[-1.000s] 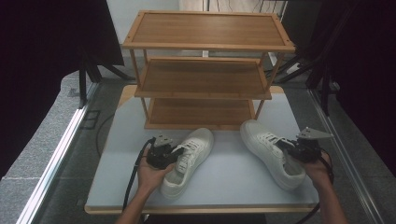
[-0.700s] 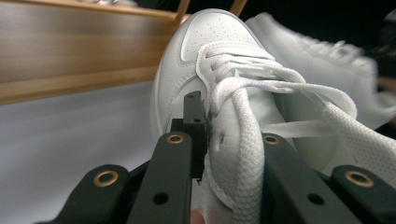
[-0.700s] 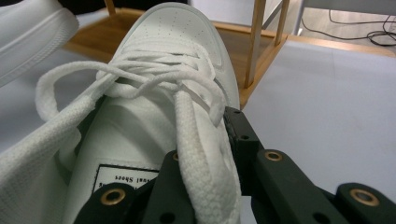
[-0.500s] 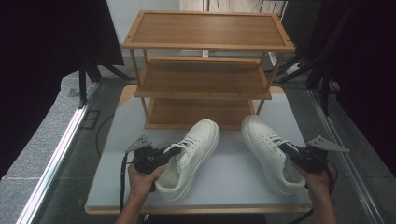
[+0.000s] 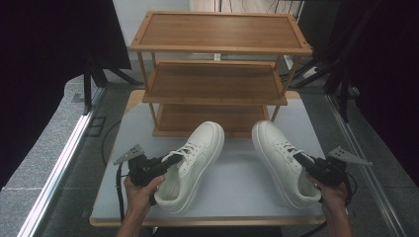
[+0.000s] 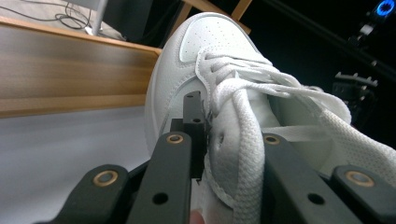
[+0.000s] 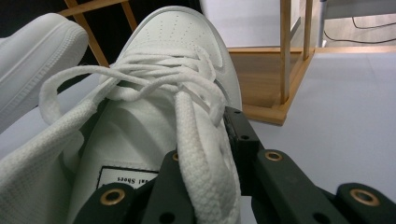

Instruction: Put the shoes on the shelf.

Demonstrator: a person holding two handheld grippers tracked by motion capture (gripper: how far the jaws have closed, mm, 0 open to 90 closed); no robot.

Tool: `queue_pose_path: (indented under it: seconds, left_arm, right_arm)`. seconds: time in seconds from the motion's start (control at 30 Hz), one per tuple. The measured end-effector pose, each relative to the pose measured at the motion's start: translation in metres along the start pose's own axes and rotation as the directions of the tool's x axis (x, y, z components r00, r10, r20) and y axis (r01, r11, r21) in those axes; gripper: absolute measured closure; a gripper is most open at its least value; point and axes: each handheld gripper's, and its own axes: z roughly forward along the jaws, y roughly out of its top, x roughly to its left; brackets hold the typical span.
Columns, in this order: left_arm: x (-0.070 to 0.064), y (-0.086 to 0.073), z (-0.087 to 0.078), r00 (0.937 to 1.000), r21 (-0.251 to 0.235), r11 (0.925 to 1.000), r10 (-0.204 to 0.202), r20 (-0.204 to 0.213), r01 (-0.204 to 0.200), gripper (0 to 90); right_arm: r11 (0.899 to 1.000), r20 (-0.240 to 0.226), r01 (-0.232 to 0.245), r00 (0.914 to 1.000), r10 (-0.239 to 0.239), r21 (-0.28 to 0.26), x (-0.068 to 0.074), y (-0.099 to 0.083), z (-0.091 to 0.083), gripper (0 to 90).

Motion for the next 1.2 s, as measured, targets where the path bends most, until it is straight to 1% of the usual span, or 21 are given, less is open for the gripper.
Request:
queue_pose_path:
  seconds: [0.03,0.07,0.1,0.13,0.2,0.43,0.63,0.7,0.77,0.9,0.93,0.97,1.07,1.1,1.17,1.2]
  left_arm:
    - [0.000,0.000,0.000,1.0000,0.000,1.0000,0.000,0.000,0.000,81.5]
    - [0.001,0.001,-0.004,0.9999,-0.016,0.9998,-0.012,0.003,0.012,81.5]
    - [0.001,0.001,-0.004,0.9999,-0.016,0.9998,-0.012,0.003,0.012,81.4]
    - [0.002,0.002,-0.007,0.9995,-0.022,0.9994,-0.027,0.015,0.027,81.4]
    - [0.003,0.003,-0.009,0.9992,-0.029,0.9990,-0.034,0.021,0.034,81.4]
    - [0.003,0.005,-0.013,0.9992,-0.047,0.9982,-0.038,0.013,0.038,81.5]
    - [0.003,0.009,-0.015,0.9989,-0.066,0.9967,-0.045,0.016,0.046,81.4]
    - [0.001,0.014,-0.015,0.9987,-0.079,0.9958,-0.045,0.022,0.047,81.4]
    - [0.000,0.018,-0.015,0.9986,-0.079,0.9960,-0.041,0.033,0.043,81.4]
    - [-0.004,0.024,-0.013,0.9983,-0.073,0.9969,-0.027,0.053,0.031,81.4]
    - [-0.006,0.027,-0.010,0.9979,-0.071,0.9971,-0.025,0.059,0.029,81.5]
    - [-0.006,0.027,-0.010,0.9979,-0.071,0.9971,-0.025,0.059,0.029,81.5]
    - [-0.012,0.036,-0.006,0.9984,-0.066,0.9976,-0.014,0.055,0.017,81.5]
    - [-0.012,0.036,-0.006,0.9984,-0.066,0.9976,-0.014,0.055,0.017,81.4]
    - [-0.015,0.042,-0.004,0.9987,-0.074,0.9972,-0.006,0.051,0.009,81.4]
    - [-0.017,0.044,-0.004,0.9986,-0.075,0.9971,-0.005,0.053,0.009,81.4]
  right_arm:
    - [1.000,0.000,-0.005,1.0000,0.005,-0.003,0.000,0.000,0.000,82.2]
    - [1.000,-0.001,-0.010,0.9999,0.010,-0.009,0.000,0.000,0.000,82.2]
    - [1.000,-0.001,-0.010,0.9999,0.010,-0.009,0.000,0.000,0.000,82.2]
    - [1.000,-0.005,-0.022,0.9997,0.022,-0.017,0.000,-0.001,0.000,82.3]
    - [0.999,-0.011,-0.033,0.9994,0.033,-0.015,0.000,-0.002,-0.001,82.3]
    - [0.999,-0.008,-0.042,0.9991,0.042,-0.019,0.002,-0.003,-0.002,82.2]
    - [0.997,-0.014,-0.059,0.9982,0.058,-0.043,0.006,0.001,-0.005,82.3]
    - [0.996,0.000,-0.058,0.9983,0.058,-0.070,0.012,0.007,-0.008,82.3]
    - [0.994,0.000,-0.060,0.9982,0.060,-0.089,0.015,0.011,-0.010,82.4]
    - [0.992,-0.015,-0.062,0.9981,0.060,-0.111,0.021,0.018,-0.013,82.4]
    - [0.991,-0.027,-0.056,0.9982,0.053,-0.118,0.027,0.024,-0.015,82.4]
    - [0.991,-0.027,-0.056,0.9982,0.053,-0.118,0.027,0.024,-0.015,82.4]
    - [0.991,-0.045,-0.044,0.9982,0.038,-0.127,0.038,0.033,-0.015,82.4]
    - [0.991,-0.045,-0.044,0.9982,0.038,-0.127,0.038,0.033,-0.015,82.4]
    - [0.990,-0.051,-0.040,0.9981,0.033,-0.136,0.044,0.038,-0.014,82.4]
    - [0.991,-0.058,-0.033,0.9980,0.025,-0.133,0.047,0.042,-0.015,82.4]
